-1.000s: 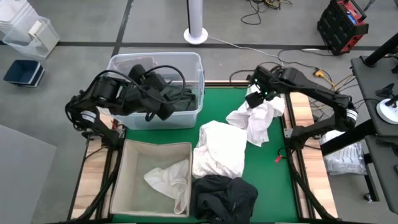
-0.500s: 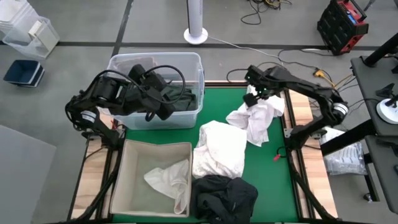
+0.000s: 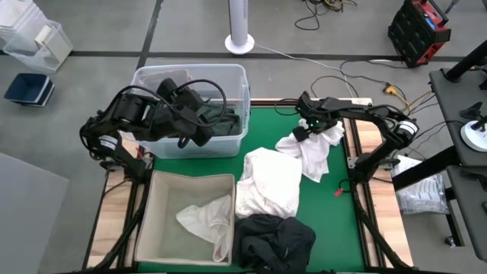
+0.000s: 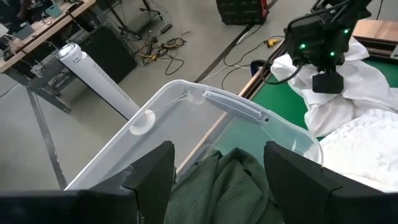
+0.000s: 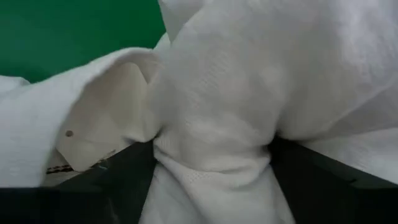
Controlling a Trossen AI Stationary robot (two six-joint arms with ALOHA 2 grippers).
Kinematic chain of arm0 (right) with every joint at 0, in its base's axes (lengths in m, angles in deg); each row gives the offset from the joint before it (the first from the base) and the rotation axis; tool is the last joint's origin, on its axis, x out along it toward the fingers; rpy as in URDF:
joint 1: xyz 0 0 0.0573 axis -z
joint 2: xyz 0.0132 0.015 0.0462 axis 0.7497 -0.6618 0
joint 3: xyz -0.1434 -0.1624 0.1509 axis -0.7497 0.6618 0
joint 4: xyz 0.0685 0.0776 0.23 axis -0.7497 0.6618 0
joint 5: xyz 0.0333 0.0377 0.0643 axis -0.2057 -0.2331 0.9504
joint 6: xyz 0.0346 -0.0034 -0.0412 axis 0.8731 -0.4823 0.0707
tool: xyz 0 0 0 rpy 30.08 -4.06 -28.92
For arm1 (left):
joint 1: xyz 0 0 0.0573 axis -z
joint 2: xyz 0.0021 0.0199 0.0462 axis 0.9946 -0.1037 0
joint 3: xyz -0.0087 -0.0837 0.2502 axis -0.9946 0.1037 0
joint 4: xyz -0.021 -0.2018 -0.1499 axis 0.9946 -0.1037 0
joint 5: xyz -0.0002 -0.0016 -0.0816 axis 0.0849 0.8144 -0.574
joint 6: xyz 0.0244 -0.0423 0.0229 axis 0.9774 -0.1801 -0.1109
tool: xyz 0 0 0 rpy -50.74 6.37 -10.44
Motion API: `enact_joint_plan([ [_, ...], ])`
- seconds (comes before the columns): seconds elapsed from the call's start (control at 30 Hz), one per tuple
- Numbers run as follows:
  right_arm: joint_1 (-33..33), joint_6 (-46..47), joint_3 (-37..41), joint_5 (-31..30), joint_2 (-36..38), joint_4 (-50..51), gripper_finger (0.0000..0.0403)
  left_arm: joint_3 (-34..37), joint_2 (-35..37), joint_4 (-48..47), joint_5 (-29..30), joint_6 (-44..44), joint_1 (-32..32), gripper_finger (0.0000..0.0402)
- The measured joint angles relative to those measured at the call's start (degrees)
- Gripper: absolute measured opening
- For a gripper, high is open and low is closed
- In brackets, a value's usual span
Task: Sort clothes
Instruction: Put the top white polo shirt into the brown bin
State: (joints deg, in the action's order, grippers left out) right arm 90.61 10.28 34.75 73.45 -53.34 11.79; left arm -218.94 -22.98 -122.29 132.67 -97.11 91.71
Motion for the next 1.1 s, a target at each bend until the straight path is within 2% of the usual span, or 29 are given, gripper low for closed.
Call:
enact_joint_plan([
  [0.17,0.00,-1.01,2.05,-1.22,-0.16,-4.00,0.0209,0.00,0.00,0.00,0.09,-0.02,-0.04,0.0224],
  [0.47,0.00,-4.28,4.86,-1.27,-0.89,-8.41,0.0029,0.00,0.00,0.00,0.20,-0.02,-0.04,0.0224],
  [0.73,0.00,-3.73,5.20,-1.07,1.63,-8.33,0.0024,0.07,-0.02,0.01,1.49,-0.02,-0.04,0.0224],
  [0.87,0.00,-1.08,4.45,-0.65,8.17,-6.04,0.0024,0.07,-0.02,0.00,1.51,-0.02,-0.04,0.0224],
  [1.1,0.00,2.85,1.80,-0.02,24.09,-4.84,0.0019,0.09,-0.02,0.01,1.51,-0.48,-0.04,0.0224],
])
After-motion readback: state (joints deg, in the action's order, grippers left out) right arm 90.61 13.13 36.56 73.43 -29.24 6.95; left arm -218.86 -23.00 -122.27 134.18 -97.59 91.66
